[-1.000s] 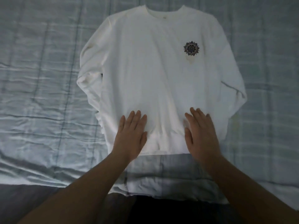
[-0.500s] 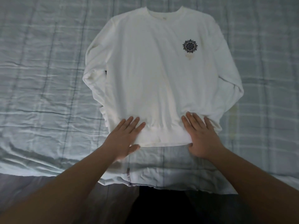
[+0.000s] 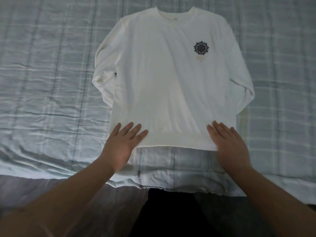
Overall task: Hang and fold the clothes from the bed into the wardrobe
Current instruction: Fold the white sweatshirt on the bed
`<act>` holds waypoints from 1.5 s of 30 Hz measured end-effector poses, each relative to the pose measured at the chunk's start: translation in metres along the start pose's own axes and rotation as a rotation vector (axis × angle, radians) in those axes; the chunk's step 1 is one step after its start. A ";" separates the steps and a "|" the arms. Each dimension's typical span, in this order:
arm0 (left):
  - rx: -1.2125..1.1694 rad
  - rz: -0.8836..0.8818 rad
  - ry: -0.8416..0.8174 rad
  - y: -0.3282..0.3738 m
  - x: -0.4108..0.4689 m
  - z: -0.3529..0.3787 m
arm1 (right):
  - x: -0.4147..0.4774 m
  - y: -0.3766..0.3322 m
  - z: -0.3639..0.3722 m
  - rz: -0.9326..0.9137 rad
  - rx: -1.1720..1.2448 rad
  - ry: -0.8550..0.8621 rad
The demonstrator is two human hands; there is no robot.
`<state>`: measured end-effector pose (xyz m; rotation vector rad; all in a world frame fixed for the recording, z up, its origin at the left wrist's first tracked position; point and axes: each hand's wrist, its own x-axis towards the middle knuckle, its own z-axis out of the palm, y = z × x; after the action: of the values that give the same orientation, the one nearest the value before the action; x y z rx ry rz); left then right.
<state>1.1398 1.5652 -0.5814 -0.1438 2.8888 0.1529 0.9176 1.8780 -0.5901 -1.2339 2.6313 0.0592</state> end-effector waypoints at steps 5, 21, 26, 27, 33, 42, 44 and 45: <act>-0.002 -0.021 -0.180 -0.014 -0.010 0.013 | -0.019 0.005 0.021 0.038 -0.014 -0.112; -0.975 -1.171 0.036 -0.019 0.013 0.030 | 0.026 0.015 0.038 1.124 0.969 0.024; -0.977 -1.129 0.006 -0.034 0.016 0.026 | 0.024 0.022 0.037 1.146 0.998 0.069; -0.983 -1.136 0.056 -0.034 0.014 0.025 | 0.020 0.021 0.035 1.122 1.014 0.103; -0.837 -1.124 0.121 -0.021 -0.014 0.039 | -0.009 0.008 0.037 1.011 0.889 0.183; -0.688 -1.108 0.017 -0.004 0.008 0.015 | -0.010 -0.013 0.027 1.088 0.930 0.142; -0.605 -1.037 0.031 0.006 0.016 -0.001 | -0.008 -0.011 0.014 1.112 0.956 0.150; -0.600 -0.977 0.056 0.014 0.022 -0.008 | -0.007 -0.010 0.007 1.122 0.962 0.154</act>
<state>1.1148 1.5760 -0.5781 -1.5941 2.3737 0.7954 0.9308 1.8784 -0.5946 0.5559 2.5042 -0.9755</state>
